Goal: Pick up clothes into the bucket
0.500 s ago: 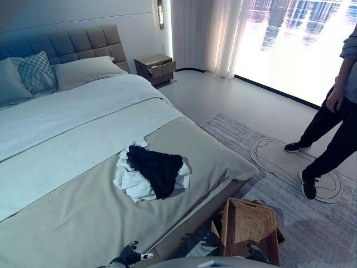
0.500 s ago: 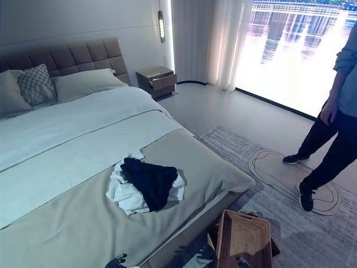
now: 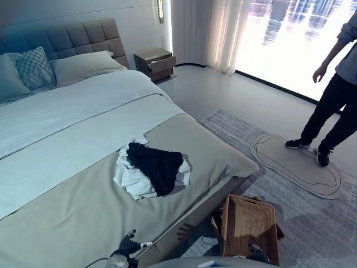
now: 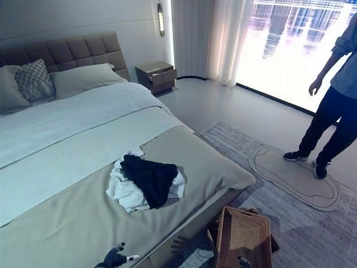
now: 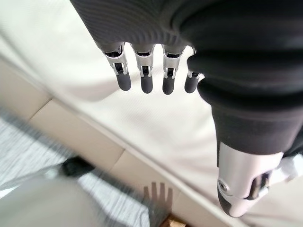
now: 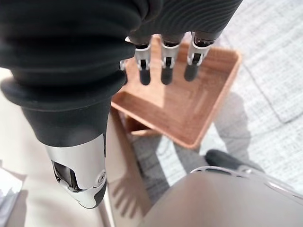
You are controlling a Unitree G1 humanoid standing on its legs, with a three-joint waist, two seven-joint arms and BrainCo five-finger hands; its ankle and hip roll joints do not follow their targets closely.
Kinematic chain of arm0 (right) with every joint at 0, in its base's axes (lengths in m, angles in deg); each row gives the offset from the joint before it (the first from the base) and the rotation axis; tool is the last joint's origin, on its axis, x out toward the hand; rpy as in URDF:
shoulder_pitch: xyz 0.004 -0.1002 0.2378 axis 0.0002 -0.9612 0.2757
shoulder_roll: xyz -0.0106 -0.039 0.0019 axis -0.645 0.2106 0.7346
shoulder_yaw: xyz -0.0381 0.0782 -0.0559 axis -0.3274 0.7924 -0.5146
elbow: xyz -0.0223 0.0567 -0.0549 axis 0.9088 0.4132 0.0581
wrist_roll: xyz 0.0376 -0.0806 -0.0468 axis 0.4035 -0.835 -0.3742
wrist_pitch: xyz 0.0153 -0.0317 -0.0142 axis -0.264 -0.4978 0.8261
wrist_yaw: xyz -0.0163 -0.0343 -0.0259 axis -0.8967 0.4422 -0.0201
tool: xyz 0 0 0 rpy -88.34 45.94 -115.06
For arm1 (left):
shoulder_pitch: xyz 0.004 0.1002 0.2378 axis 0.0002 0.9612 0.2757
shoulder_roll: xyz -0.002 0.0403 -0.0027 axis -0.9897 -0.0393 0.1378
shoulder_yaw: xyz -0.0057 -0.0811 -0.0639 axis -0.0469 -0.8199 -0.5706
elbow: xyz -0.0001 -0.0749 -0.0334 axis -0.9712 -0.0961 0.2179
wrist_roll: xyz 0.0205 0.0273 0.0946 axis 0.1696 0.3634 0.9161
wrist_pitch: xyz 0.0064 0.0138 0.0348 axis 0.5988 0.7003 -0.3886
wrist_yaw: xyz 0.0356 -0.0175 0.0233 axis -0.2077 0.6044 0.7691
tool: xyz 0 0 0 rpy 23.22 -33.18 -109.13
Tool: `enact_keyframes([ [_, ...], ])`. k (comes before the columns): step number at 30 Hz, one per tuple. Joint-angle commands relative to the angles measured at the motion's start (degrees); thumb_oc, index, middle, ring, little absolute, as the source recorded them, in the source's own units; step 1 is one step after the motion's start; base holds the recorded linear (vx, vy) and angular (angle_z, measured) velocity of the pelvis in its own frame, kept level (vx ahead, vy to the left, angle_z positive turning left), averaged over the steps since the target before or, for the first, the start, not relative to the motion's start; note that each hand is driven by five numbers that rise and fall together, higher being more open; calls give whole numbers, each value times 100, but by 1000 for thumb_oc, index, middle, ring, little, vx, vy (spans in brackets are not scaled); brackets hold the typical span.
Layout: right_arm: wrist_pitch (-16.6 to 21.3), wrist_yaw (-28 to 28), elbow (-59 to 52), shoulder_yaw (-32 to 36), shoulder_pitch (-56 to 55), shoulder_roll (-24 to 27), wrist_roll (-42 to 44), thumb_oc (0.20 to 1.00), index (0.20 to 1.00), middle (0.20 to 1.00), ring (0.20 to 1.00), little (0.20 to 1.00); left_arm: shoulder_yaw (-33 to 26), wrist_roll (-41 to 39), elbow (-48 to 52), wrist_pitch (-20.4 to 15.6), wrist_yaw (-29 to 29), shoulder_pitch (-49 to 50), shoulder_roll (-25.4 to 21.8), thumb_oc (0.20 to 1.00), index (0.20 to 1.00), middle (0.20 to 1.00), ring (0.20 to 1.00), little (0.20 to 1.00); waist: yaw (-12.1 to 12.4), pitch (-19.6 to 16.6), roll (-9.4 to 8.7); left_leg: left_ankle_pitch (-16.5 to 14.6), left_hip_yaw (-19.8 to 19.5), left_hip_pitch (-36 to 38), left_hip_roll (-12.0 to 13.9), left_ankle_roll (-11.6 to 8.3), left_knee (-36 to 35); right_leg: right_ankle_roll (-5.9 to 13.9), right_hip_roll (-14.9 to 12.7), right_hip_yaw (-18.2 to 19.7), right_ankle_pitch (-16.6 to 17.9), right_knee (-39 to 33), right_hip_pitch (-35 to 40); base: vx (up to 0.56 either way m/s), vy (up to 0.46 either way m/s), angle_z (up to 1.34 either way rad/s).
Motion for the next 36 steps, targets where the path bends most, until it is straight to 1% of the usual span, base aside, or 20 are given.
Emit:
enact_keyframes([
  [1,222,136,-160,-182,578,63,-110,1000,1000,1000,1000,1000,-694,-729,-28,-332,800,-1116,-338,1000,1000,1000,1000,1000,-183,572,-192,-561,253,170,-397,219,203,422,-436,197,350,205,-563,-64,17,-5],
  [4,233,169,-290,-238,662,98,-117,1000,1000,1000,1000,1000,-767,-851,68,-384,1025,-1413,-497,1000,1000,1000,1000,1000,-225,665,-186,-520,280,-22,-416,217,231,419,-444,227,384,256,-771,-104,24,-6],
  [6,278,221,-479,-338,801,184,-96,1000,1000,1000,1000,1000,-743,-789,428,-454,1351,-1851,-807,1000,1000,1000,1000,1000,-270,831,-155,-451,315,-290,-444,213,278,424,-473,247,449,340,-1072,-90,35,-8],
  [7,278,221,-479,-337,804,183,-96,1000,1000,1000,1000,1000,-743,-788,427,-453,1352,-1855,-808,1000,1000,1000,1000,1000,-269,828,-157,-451,316,-298,-445,214,282,424,-474,248,448,345,-1082,-83,34,-3],
  [9,312,229,-579,-385,916,209,-38,1000,1000,1000,1000,1000,-673,-647,562,-471,1510,-2211,-1040,1000,1000,1000,1000,1000,-295,957,-144,-420,354,-481,-468,216,322,434,-496,278,493,398,-1287,-86,35,-6],
  [10,351,231,-653,-430,997,236,30,1000,1000,1000,1000,1000,-573,-420,810,-465,1651,-2517,-1327,1000,1000,1000,1000,1000,-327,1085,-122,-396,387,-630,-488,219,350,440,-514,321,528,441,-1469,-45,26,-6],
  [11,351,231,-651,-428,1002,234,30,1000,1000,1000,1000,1000,-572,-419,808,-464,1652,-2523,-1329,1000,1000,1000,1000,1000,-323,1083,-124,-397,390,-639,-488,219,355,440,-515,325,526,447,-1480,-62,45,-9],
  [14,415,221,-723,-496,1121,275,98,1000,1000,1000,1000,1000,-404,8,1064,-450,1886,-2965,-1745,1000,1000,1000,1000,1000,-345,1282,-97,-375,433,-877,-522,223,435,453,-559,398,588,492,-1716,-38,45,-9],
  [15,453,224,-753,-554,1223,277,135,1000,1000,1000,1000,1000,-323,225,1146,-383,2143,-3354,-1967,1000,1000,1000,1000,1000,-353,1409,-83,-367,486,-1037,-542,223,497,471,-591,407,616,522,-1857,-40,49,-11],
  [19,516,300,-873,-598,1432,319,300,1000,1000,1000,1000,1000,-67,577,1503,-340,2470,-3987,-2289,1000,1000,1000,1000,1000,-405,1723,-71,-394,524,-1410,-582,221,744,492,-677,448,655,648,-2184,-50,26,-3],
  [22,559,337,-976,-682,1517,369,277,1000,1000,1000,1000,1000,216,904,1591,-274,2501,-4288,-2472,1000,1000,1000,1000,1000,-411,1847,-60,-450,530,-1627,-587,223,962,493,-707,516,670,717,-2366,-28,10,-2],
  [24,608,338,-1061,-793,1554,433,230,1000,1000,1000,1000,1000,636,1390,1669,-109,2421,-4621,-2705,1000,1000,1000,1000,1000,-456,2047,-59,-562,572,-1879,-599,242,1288,492,-731,627,685,817,-2599,0,0,0],
  [25,608,338,-1061,-789,1557,431,230,1000,1000,1000,1000,1000,641,1390,1665,-109,2421,-4629,-2705,1000,1000,1000,1000,1000,-448,2043,-60,-570,576,-1894,-597,242,1303,492,-730,632,682,825,-2613,-77,31,-7],
  [26,657,360,-1231,-895,1622,488,157,1000,1000,1000,1000,1000,921,1683,1576,-28,2359,-4839,-2842,1000,1000,1000,1000,1000,-504,2225,-96,-648,651,-2176,-588,273,1609,487,-711,752,682,956,-2862,-88,29,-13],
  [29,695,403,-1362,-1034,1713,590,-27,1000,1000,1000,1000,1000,1232,1889,1454,9,2266,-5098,-2915,1000,1000,1000,1000,1000,-512,2315,-140,-716,711,-2484,-555,296,1876,480,-677,837,688,1097,-3144,-72,16,-20],
  [30,722,458,-1554,-1208,1810,710,-303,1000,1000,1000,1000,1000,1491,2024,1303,67,2166,-5307,-2956,1000,1000,1000,1000,1000,-530,2446,-193,-814,743,-2789,-508,317,2166,471,-619,916,689,1235,-3422,-87,12,-14],
  [33,775,478,-1867,-1334,1908,828,-415,1000,1000,1000,1000,1000,1689,2042,915,143,2099,-5596,-2936,1000,1000,1000,1000,1000,-588,2590,-341,-886,816,-3210,-428,336,2469,476,-520,1017,746,1339,-3815,-81,-2,-17],
  [34,775,478,-1867,-1333,1908,828,-415,1000,1000,1000,1000,1000,1689,2042,915,143,2099,-5596,-2936,1000,1000,1000,1000,1000,-587,2590,-341,-886,816,-3210,-428,336,2470,476,-520,1018,746,1339,-3816,-70,0,-14],
  [35,816,473,-2079,-1356,1918,902,-380,1000,1000,1000,1000,1000,1849,2123,658,196,2003,-5709,-2966,1000,1000,1000,1000,1000,-626,2668,-424,-939,843,-3494,-378,346,2711,477,-470,1077,781,1394,-4038,-33,4,-18],
  [36,815,473,-2080,-1354,1918,901,-380,1000,1000,1000,1000,1000,1851,2122,656,196,2003,-5712,-2965,1000,1000,1000,1000,1000,-623,2664,-422,-942,843,-3503,-376,346,2718,477,-468,1077,781,1396,-4045,-64,2,-16],
])
